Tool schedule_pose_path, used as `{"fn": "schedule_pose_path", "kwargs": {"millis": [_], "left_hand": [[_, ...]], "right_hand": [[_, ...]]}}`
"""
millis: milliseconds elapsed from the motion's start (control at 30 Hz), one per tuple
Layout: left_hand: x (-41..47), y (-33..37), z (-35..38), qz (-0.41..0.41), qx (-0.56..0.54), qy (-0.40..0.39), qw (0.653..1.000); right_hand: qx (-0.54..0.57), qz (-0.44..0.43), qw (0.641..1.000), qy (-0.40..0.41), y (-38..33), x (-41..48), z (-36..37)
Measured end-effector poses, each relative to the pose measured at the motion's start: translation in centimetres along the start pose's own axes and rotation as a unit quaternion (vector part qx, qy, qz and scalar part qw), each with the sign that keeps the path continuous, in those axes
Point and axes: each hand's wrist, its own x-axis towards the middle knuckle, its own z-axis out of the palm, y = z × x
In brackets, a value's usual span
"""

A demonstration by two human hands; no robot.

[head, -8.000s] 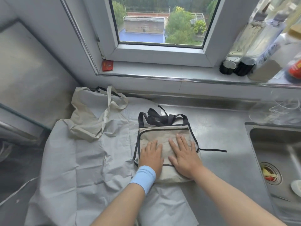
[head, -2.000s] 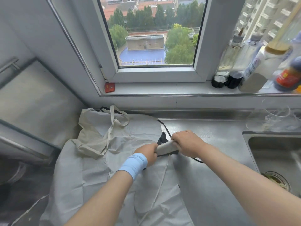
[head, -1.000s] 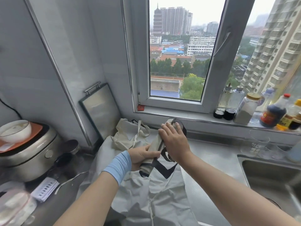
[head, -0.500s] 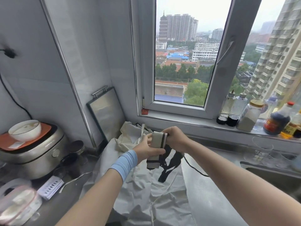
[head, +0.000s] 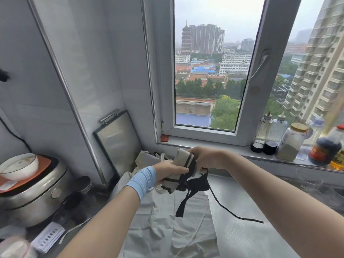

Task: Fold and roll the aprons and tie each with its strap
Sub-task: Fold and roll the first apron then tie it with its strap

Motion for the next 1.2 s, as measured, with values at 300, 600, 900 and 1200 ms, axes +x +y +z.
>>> {"fn": "schedule_pose_path", "kwargs": {"millis": [300,600,900,1200], "left_hand": [[0.8,0.5,-1.5,0.018,-0.071,0.081,0.994],[-0.1,-0.1,-3.7,0.039,-0.166,0.061,0.983],[0.3,1.1,-2.8,0.055,0.001,0.153,0.987],[-0.1,5.3,-3.0,0.076,0.183,0.172,0.965]], "right_hand": [[0.256,0.055,0.965,0.014,0.4,0.6,0.1],[0.383,0.056,0.922,-0.006,1.3,0.0,0.1],[0.088,0.075,0.987,0.108,-0.2,-0.9,-0.3],[0.208,-0.1,0.968,0.097,-1.4,-0.6,-0.1]]}}
